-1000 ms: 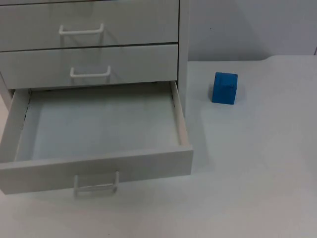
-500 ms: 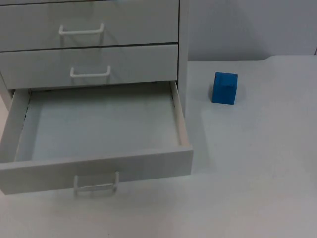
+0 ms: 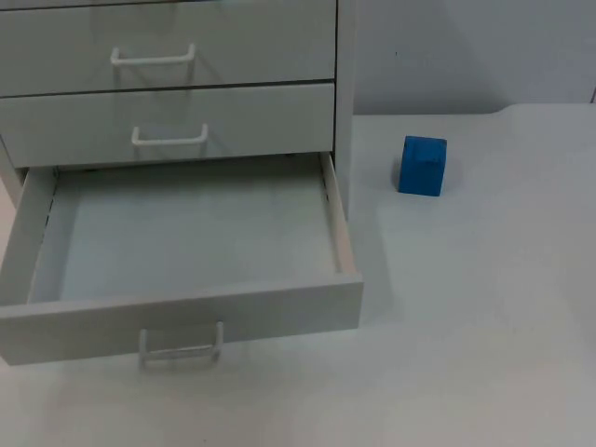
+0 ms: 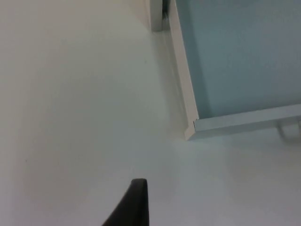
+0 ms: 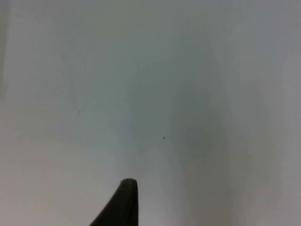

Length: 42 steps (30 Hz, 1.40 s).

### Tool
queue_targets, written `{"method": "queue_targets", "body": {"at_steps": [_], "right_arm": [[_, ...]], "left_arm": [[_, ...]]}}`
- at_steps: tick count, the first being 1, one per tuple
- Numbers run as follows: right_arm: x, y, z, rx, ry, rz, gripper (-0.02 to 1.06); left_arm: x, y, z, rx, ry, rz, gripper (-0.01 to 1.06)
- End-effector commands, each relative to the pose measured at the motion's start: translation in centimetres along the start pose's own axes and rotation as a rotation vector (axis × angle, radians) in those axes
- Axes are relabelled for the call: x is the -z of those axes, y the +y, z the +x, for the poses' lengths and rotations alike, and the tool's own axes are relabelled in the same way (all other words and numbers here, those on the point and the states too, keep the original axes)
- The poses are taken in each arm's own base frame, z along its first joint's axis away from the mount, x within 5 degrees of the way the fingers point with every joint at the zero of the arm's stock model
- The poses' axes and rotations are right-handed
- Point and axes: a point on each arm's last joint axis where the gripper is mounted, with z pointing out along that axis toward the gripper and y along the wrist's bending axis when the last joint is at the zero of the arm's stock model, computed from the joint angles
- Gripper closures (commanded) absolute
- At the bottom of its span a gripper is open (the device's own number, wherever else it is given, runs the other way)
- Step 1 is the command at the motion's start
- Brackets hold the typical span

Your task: Open the drawer with the left hand, place the block into the drawer with the right hand, then close the drawer with the left hand.

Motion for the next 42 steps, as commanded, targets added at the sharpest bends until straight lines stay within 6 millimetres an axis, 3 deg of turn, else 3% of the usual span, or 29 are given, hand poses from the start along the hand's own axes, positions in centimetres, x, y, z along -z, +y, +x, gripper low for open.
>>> {"method": "queue_targets", "body": {"at_steps": [1, 4, 7, 8, 12, 14, 17, 18, 22, 23, 25, 27, 28, 32, 33, 37, 42], "right_arm": [[-0.2, 0.6, -0.5, 0.035, 0.000, -0.056, 0.01], [-0.8, 1.0, -1.9, 0.042, 0.000, -0.105, 0.01], [-2.6, 1.2, -5.1, 0.047, 0.061, -0.133, 0.01], [-2.6, 1.2, -5.1, 0.047, 0.061, -0.133, 0.01], [-6.4, 1.7, -10.1, 0.152, 0.104, -0.146, 0.01], [-7.0, 1.9, -10.4, 0.178, 0.116, -0.152, 0.01], [-10.9, 4.1, -13.6, 0.330, 0.097, -0.184, 0.01], [-10.9, 4.1, -13.6, 0.330, 0.097, -0.184, 0.01], [-16.1, 6.5, -16.6, 0.551, 0.095, -0.222, 0.01], [-16.1, 6.5, -16.6, 0.551, 0.095, -0.222, 0.01], [-19.3, 8.0, -18.3, 0.634, 0.091, -0.263, 0.01], [-21.6, 8.9, -18.9, 0.659, 0.095, -0.277, 0.01], [-21.6, 8.9, -18.9, 0.659, 0.095, -0.277, 0.01], [-27.4, 11.0, -20.3, 0.708, 0.093, -0.298, 0.01], [-27.4, 11.0, -20.3, 0.708, 0.093, -0.298, 0.01], [-31.3, 12.6, -20.4, 0.759, 0.072, -0.314, 0.01], [-34.1, 14.7, -19.7, 0.809, 0.049, -0.319, 0.01]], "left_arm": [[0.1, 0.1, -0.1, 0.007, -0.020, -0.009, -0.01], [0.1, 0.1, -0.1, 0.013, -0.020, -0.009, 0.00], [0.1, 0.1, -0.1, 0.009, -0.024, -0.008, 0.00], [0.1, 0.1, -0.1, 0.009, -0.024, -0.008, 0.00], [0.2, 0.2, -0.2, -0.008, -0.044, -0.021, 0.00], [0.2, 0.2, -0.2, -0.008, -0.044, -0.021, 0.00], [0.2, 0.2, -0.2, -0.010, -0.044, -0.023, 0.00], [0.2, 0.2, -0.2, -0.010, -0.044, -0.023, 0.00], [0.2, 0.3, -0.2, -0.012, -0.046, -0.025, 0.00], [0.2, 0.3, -0.2, -0.012, -0.046, -0.025, 0.00], [0.2, 0.2, -0.3, -0.012, -0.053, -0.025, 0.00], [0.2, 0.2, -0.3, -0.012, -0.053, -0.025, 0.00], [0.2, 0.2, -0.3, -0.012, -0.053, -0.025, 0.00], [0.2, 0.6, -0.3, -0.058, -0.053, -0.063, 0.00], [0.2, 0.6, -0.3, -0.058, -0.053, -0.063, 0.00], [0.2, 0.6, -0.3, -0.067, -0.053, -0.070, 0.00], [0.2, 0.7, -0.3, -0.075, -0.053, -0.077, 0.00]]}}
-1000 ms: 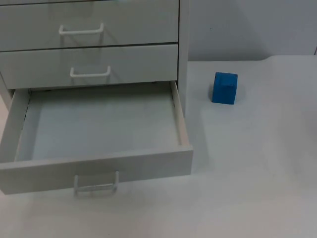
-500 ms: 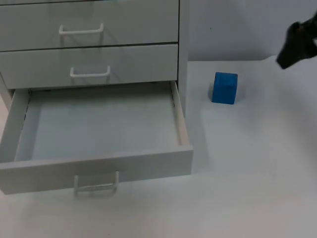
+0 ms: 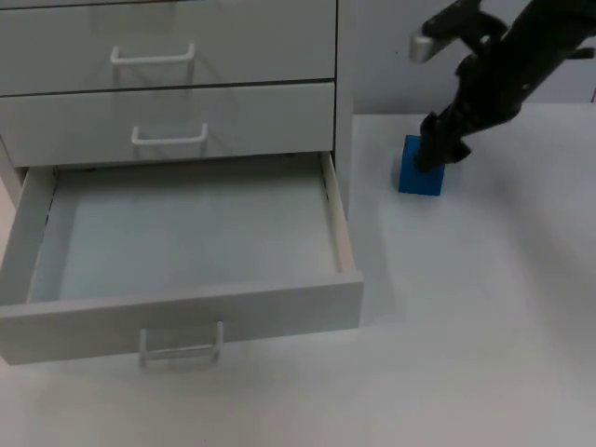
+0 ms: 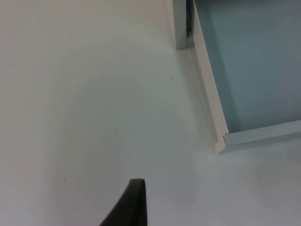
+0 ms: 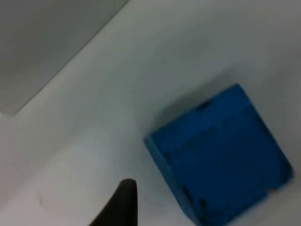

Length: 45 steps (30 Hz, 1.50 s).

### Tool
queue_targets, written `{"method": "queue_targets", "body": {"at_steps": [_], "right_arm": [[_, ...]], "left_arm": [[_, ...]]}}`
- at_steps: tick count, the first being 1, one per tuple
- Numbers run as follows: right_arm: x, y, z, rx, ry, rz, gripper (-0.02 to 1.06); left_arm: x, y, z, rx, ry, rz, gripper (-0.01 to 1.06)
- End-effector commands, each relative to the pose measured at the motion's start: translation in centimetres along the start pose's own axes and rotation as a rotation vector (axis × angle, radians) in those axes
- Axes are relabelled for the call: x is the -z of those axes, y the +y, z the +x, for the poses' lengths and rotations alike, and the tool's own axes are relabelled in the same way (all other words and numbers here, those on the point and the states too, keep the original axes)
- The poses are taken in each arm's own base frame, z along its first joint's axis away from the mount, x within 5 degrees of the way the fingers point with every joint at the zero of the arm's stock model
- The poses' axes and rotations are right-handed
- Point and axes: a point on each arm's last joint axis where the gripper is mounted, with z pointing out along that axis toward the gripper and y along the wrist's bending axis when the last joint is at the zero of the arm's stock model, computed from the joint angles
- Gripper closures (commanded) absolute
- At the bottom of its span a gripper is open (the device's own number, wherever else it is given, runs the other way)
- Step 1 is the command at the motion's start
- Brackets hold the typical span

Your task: Open the drawer with the left hand, place the block into the drawer with the right hand, then close the drawer with the left hand.

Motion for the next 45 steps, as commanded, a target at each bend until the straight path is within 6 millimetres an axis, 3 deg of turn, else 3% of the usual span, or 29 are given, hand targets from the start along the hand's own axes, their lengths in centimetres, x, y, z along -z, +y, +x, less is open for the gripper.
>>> {"method": "queue_targets", "body": {"at_steps": [1, 6, 9, 10, 11, 12, 13, 14, 18, 20, 22, 26, 32, 35, 37, 38, 42, 43, 45], "right_arm": [[-1.0, 0.6, -0.8, 0.038, -0.023, 0.009, 0.01], [-2.3, 1.5, -1.1, 0.053, -0.036, 0.013, 0.10], [-2.0, 1.3, -1.2, 0.029, -0.045, 0.022, 0.42], [-1.8, 1.0, -1.2, 0.015, -0.035, 0.042, 0.70], [-1.8, 1.0, -1.2, 0.015, -0.035, 0.042, 0.70], [-1.6, 0.8, -1.2, 0.010, -0.031, 0.054, 0.80], [-1.2, 0.6, -1.1, -0.005, -0.016, 0.065, 1.01], [-0.9, 0.5, -1.1, -0.022, -0.004, 0.071, 1.04], [1.4, 0.1, -1.4, -0.081, 0.035, 0.083, 1.04], [4.4, -0.2, -2.0, -0.136, 0.058, 0.101, 1.04], [5.5, -0.2, -2.3, -0.170, 0.063, 0.105, 1.04], [10.2, 0.1, -3.1, -0.284, 0.071, 0.106, 1.04], [13.3, 1.1, -2.1, -0.358, 0.088, 0.107, 1.05], [15.4, 2.3, 0.2, -0.408, 0.100, 0.165, 1.05], [18.1, 3.7, 2.1, -0.452, 0.061, 0.214, 1.05], [18.1, 3.7, 2.1, -0.452, 0.061, 0.214, 1.05], [21.9, 7.0, 6.0, -0.550, -0.015, 0.227, 1.05], [21.9, 7.0, 6.0, -0.550, -0.015, 0.227, 1.05], [23.2, 8.5, 8.0, -0.577, -0.054, 0.232, 1.05]], "left_arm": [[0.0, 0.1, 0.0, 0.002, -0.010, -0.009, 0.00], [0.0, 0.1, 0.0, 0.002, -0.010, -0.009, 0.00], [0.0, 0.1, 0.0, 0.002, -0.010, -0.009, 0.00], [0.0, 0.1, 0.0, 0.002, -0.010, -0.009, 0.00], [0.0, 0.1, 0.0, 0.002, -0.010, -0.009, 0.00], [0.0, 0.1, 0.0, 0.000, -0.010, -0.011, 0.00], [0.0, 0.1, 0.0, -0.001, -0.010, -0.012, 0.00], [0.0, 0.1, 0.0, -0.001, -0.010, -0.012, 0.00], [0.0, 0.1, 0.0, -0.001, -0.010, -0.012, 0.00], [0.0, 0.1, 0.0, -0.001, -0.010, -0.012, 0.00], [0.0, 0.1, 0.0, -0.001, -0.010, -0.012, 0.00], [0.0, 0.1, 0.0, -0.001, -0.010, -0.012, 0.00], [0.0, 0.1, 0.0, 0.002, -0.010, -0.009, 0.00], [0.0, 0.1, 0.0, 0.004, -0.010, -0.008, 0.00], [0.0, 0.1, 0.0, 0.007, -0.010, -0.005, 0.00], [0.0, 0.1, 0.0, 0.007, -0.010, -0.005, 0.00], [0.0, 0.0, 0.0, 0.012, -0.010, -0.001, 0.00], [0.0, 0.0, 0.0, 0.012, -0.010, -0.001, 0.00], [0.0, 0.0, 0.0, 0.012, -0.010, -0.001, 0.00]]}}
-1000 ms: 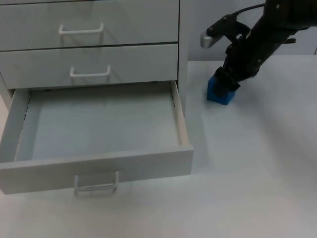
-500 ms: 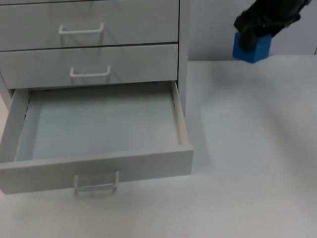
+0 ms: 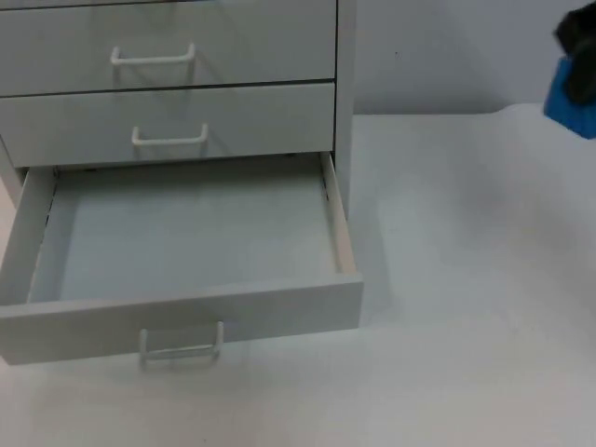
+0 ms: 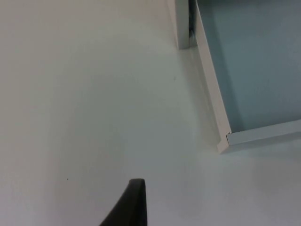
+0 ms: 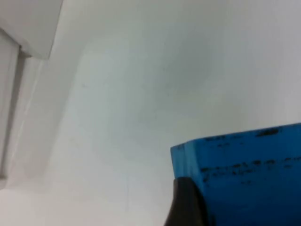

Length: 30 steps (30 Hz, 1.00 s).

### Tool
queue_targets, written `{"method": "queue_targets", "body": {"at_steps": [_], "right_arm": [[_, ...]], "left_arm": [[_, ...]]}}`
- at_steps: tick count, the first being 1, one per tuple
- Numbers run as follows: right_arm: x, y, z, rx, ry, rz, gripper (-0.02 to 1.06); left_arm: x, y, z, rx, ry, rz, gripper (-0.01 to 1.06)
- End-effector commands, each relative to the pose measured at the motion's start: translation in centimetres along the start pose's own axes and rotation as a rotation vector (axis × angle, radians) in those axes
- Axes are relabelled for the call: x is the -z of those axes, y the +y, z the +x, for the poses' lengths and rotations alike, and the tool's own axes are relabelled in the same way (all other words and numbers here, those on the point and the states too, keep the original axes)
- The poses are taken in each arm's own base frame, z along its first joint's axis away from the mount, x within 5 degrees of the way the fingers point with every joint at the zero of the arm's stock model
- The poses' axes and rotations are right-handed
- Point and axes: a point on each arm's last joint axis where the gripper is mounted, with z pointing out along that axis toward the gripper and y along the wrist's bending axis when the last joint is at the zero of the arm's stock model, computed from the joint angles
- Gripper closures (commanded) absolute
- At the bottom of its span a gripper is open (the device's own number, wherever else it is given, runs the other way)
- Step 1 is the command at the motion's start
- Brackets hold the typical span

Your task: Open the drawer with the left hand, place the block into the drawer with the right hand, then close the drawer with the left hand.

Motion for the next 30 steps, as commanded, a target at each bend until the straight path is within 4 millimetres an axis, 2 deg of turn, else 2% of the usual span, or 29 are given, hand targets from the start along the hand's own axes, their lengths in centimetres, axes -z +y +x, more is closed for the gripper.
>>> {"method": "queue_targets", "body": {"at_steps": [1, 2, 4, 6, 7, 10, 15, 18, 22, 23, 27, 28, 30], "right_arm": [[2.0, -0.1, 3.0, -0.054, -0.056, -0.003, 1.05], [2.0, -0.1, 3.0, -0.054, -0.056, -0.003, 1.05], [3.3, -0.2, 5.7, -0.084, -0.052, -0.001, 1.05], [3.9, -0.3, 7.5, -0.072, -0.042, 0.008, 1.05], [3.9, -0.3, 7.5, -0.072, -0.042, 0.008, 1.05], [4.7, -0.5, 9.2, -0.093, -0.024, 0.019, 1.05], [5.1, -0.6, 10.1, -0.127, 0.029, 0.043, 1.05], [5.1, 0.0, 10.2, -0.122, 0.034, 0.042, 1.05], [5.6, 3.4, 9.6, -0.076, -0.075, 0.046, 1.05], [5.6, 3.4, 9.6, -0.076, -0.075, 0.046, 1.05], [6.6, 7.4, 10.2, -0.093, -0.124, -0.017, 1.05], [6.6, 7.4, 10.2, -0.093, -0.124, -0.017, 1.05], [7.1, 9.2, 10.3, -0.041, -0.171, -0.063, 1.05]], "left_arm": [[0.1, 0.0, 0.0, 0.023, -0.011, 0.007, 0.00], [0.1, 0.0, 0.0, 0.023, -0.011, 0.007, 0.00], [0.1, -0.1, 0.0, 0.028, -0.011, 0.011, 0.00], [0.1, -0.1, 0.0, 0.033, -0.011, 0.015, 0.00], [0.1, -0.1, 0.0, 0.033, -0.011, 0.015, 0.00], [0.1, -0.1, 0.0, 0.033, -0.011, 0.015, 0.00], [0.1, -0.2, 0.0, 0.044, -0.011, 0.024, 0.00], [0.1, -0.2, 0.0, 0.044, -0.011, 0.024, 0.00], [0.1, -0.2, 0.0, 0.048, -0.011, 0.027, 0.00], [0.1, -0.2, 0.0, 0.048, -0.011, 0.027, 0.00], [0.1, -0.2, 0.0, 0.048, -0.011, 0.027, 0.00], [0.1, -0.2, 0.0, 0.048, -0.011, 0.027, 0.00], [0.1, -0.2, 0.0, 0.050, -0.011, 0.028, 0.00]]}}
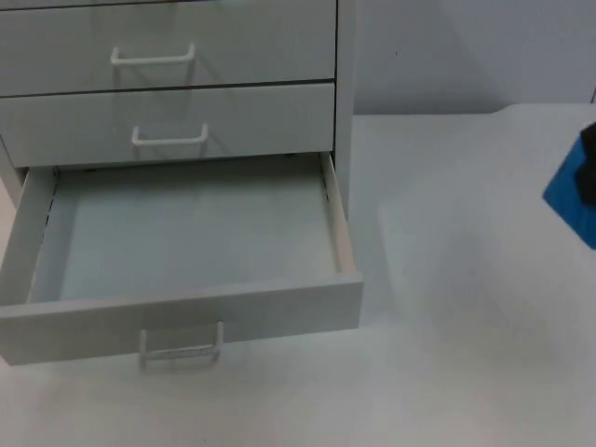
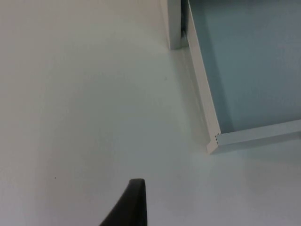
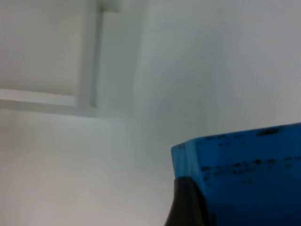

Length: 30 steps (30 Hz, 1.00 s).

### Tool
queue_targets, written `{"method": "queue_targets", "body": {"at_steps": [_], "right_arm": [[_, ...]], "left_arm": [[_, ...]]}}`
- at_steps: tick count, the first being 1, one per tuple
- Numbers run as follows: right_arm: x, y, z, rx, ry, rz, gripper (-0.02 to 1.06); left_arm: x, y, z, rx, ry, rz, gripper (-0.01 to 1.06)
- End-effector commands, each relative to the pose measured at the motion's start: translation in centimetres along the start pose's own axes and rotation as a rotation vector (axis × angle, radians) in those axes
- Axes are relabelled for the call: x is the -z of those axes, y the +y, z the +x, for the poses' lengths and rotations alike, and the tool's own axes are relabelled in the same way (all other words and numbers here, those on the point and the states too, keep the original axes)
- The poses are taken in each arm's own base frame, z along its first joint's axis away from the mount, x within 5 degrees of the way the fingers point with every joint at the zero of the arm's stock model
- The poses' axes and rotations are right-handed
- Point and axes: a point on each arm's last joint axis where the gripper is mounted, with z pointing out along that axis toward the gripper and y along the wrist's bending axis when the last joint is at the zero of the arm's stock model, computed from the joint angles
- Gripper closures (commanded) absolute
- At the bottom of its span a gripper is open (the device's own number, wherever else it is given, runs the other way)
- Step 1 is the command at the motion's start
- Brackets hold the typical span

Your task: Open the drawer with the left hand, place the block into the drawer with the right hand, then close the drawer with the left hand.

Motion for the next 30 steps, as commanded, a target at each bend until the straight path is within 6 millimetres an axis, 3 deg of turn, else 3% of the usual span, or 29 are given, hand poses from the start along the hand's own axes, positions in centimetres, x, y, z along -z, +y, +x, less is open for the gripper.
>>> {"method": "queue_targets", "body": {"at_steps": [1, 6, 10, 13, 14, 19, 23, 24, 27, 30], "right_arm": [[0.6, 1.1, -0.1, 0.014, -0.054, -0.036, 1.05], [0.3, 3.6, 0.7, 0.077, -0.067, -0.067, 1.05], [-1.9, 5.2, 1.3, 0.124, -0.027, -0.056, 1.05], [-4.7, 7.2, 1.0, 0.175, 0.008, -0.038, 1.05], [-6.0, 8.4, 0.5, 0.196, 0.011, -0.038, 1.05], [-8.5, 11.2, -1.1, 0.251, -0.026, -0.073, 1.05], [-11.6, 14.8, -3.6, 0.289, -0.088, -0.108, 1.05], [-11.6, 14.8, -3.6, 0.289, -0.088, -0.108, 1.05], [-14.3, 17.7, -5.4, 0.280, -0.120, -0.120, 1.05], [-15.8, 18.9, -6.0, 0.279, -0.129, -0.125, 1.05]], "left_arm": [[0.1, 0.0, 0.0, 0.023, -0.010, 0.007, 0.00], [0.1, -0.1, 0.0, 0.027, -0.010, 0.010, 0.00], [0.1, -0.1, 0.0, 0.028, -0.010, 0.011, 0.00], [0.1, -0.1, 0.0, 0.028, -0.010, 0.011, 0.00], [0.1, -0.1, 0.0, 0.028, -0.010, 0.011, 0.00], [0.1, -0.1, 0.0, 0.028, -0.010, 0.011, 0.00], [0.1, -0.1, 0.0, 0.028, -0.010, 0.011, 0.00], [0.1, -0.1, 0.0, 0.028, -0.010, 0.011, 0.00], [0.1, -0.1, 0.0, 0.028, -0.012, 0.011, 0.00], [0.1, -0.1, 0.0, 0.028, -0.012, 0.011, 0.00]]}}
